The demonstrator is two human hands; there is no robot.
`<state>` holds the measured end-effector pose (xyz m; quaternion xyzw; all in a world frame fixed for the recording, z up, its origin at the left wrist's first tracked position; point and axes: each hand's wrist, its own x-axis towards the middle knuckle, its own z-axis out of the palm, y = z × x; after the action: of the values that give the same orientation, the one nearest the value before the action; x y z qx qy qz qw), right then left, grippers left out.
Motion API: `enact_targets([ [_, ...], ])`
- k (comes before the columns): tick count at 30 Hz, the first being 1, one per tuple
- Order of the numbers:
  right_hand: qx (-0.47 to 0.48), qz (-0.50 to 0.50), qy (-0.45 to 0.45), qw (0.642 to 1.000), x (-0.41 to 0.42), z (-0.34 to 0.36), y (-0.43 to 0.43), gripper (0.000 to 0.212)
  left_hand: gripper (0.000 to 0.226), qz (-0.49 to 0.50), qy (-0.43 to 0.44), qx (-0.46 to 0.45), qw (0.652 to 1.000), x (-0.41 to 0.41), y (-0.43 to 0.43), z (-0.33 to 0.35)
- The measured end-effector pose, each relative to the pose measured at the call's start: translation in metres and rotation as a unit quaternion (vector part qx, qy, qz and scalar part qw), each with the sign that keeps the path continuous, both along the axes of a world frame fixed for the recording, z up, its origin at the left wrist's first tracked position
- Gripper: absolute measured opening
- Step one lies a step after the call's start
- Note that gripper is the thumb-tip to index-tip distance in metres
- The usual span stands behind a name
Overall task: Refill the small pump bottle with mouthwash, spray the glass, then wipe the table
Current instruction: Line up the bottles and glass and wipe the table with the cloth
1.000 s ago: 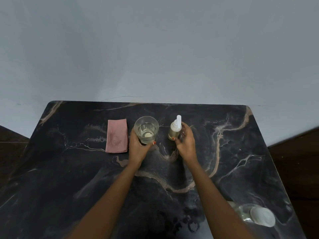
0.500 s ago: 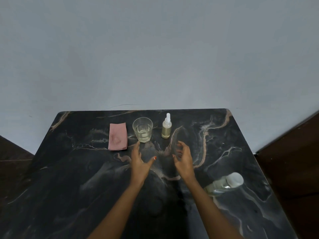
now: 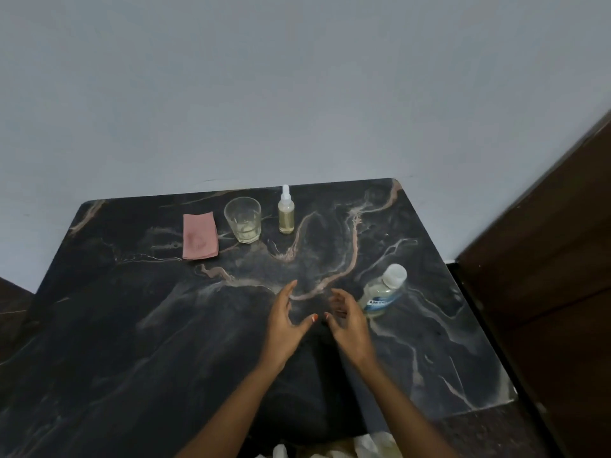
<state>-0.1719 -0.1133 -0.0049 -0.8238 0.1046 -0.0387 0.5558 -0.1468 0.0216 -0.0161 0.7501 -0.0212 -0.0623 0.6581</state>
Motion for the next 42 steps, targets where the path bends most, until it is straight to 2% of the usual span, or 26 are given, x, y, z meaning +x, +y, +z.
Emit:
enact_targets([
  [6, -0.006, -0.034, 0.018, 0.999, -0.038, -0.009, -0.029, 0.037, 0.070, -0.047, 0.022, -0.004, 0.999, -0.015, -0.031, -0.001],
  [11, -0.025, -0.104, 0.019, 0.994, -0.048, -0.014, -0.057, 0.027, 0.071, -0.086, 0.033, -0.006, 0.996, -0.013, -0.057, 0.005],
  [18, 0.015, -0.161, 0.009, 0.987, -0.031, -0.007, -0.088, 0.043, 0.067, -0.115, 0.013, 0.034, 0.993, 0.002, -0.090, 0.011],
  [21, 0.031, -0.153, 0.007, 0.988, -0.019, -0.003, -0.094, 0.056, 0.062, -0.115, 0.014, 0.036, 0.993, 0.007, -0.100, 0.013],
  [25, 0.024, -0.119, 0.011, 0.993, -0.003, 0.001, -0.097, 0.061, 0.045, -0.101, -0.003, 0.063, 0.993, 0.012, -0.108, 0.013],
  [34, 0.026, -0.129, 0.000, 0.991, 0.013, 0.002, -0.096, 0.058, 0.038, -0.087, -0.031, 0.072, 0.993, 0.032, -0.106, 0.021],
  [42, 0.052, -0.108, -0.027, 0.992, 0.072, 0.020, -0.080, 0.050, 0.037, -0.039, -0.016, 0.041, 0.998, 0.086, -0.094, 0.034],
])
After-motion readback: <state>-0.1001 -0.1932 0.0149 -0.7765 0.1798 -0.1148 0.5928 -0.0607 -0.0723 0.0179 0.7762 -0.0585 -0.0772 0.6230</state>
